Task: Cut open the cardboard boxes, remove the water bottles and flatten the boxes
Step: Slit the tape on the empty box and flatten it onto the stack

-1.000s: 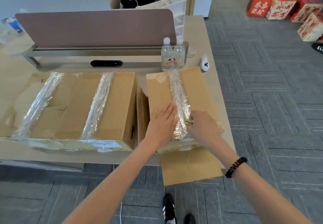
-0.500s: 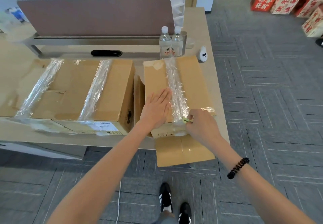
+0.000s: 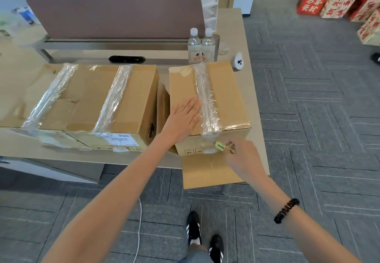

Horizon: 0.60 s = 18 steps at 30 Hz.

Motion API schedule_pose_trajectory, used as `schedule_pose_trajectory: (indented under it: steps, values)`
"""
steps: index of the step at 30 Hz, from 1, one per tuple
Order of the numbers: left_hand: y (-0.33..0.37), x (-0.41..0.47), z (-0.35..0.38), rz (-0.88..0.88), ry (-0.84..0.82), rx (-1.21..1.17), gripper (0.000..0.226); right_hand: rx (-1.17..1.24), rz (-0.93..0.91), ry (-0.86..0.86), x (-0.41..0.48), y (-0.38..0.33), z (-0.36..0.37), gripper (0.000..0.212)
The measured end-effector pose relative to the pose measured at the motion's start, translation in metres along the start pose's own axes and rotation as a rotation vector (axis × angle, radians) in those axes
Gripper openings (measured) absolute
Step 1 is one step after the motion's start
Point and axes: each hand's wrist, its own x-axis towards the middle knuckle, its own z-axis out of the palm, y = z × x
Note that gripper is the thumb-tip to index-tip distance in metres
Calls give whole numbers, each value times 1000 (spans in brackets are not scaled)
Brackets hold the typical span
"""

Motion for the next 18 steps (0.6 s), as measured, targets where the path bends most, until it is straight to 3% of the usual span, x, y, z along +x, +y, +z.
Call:
schedule_pose_trajectory:
  steps: [2,6,14,18]
  values:
    - [1,-12,-4,53,-1,-54,61,15,-35,71,1,11,0,10]
    - [1,-36,-3,94,-1,-67,65,37,-111,124,6,26,-3,27]
    - [0,-45,1,30,16,69,77,-45,-311,149,12,33,-5,24]
    - [-3,-43,2,83,70,219,82,-150,-365,124,17,34,8,27]
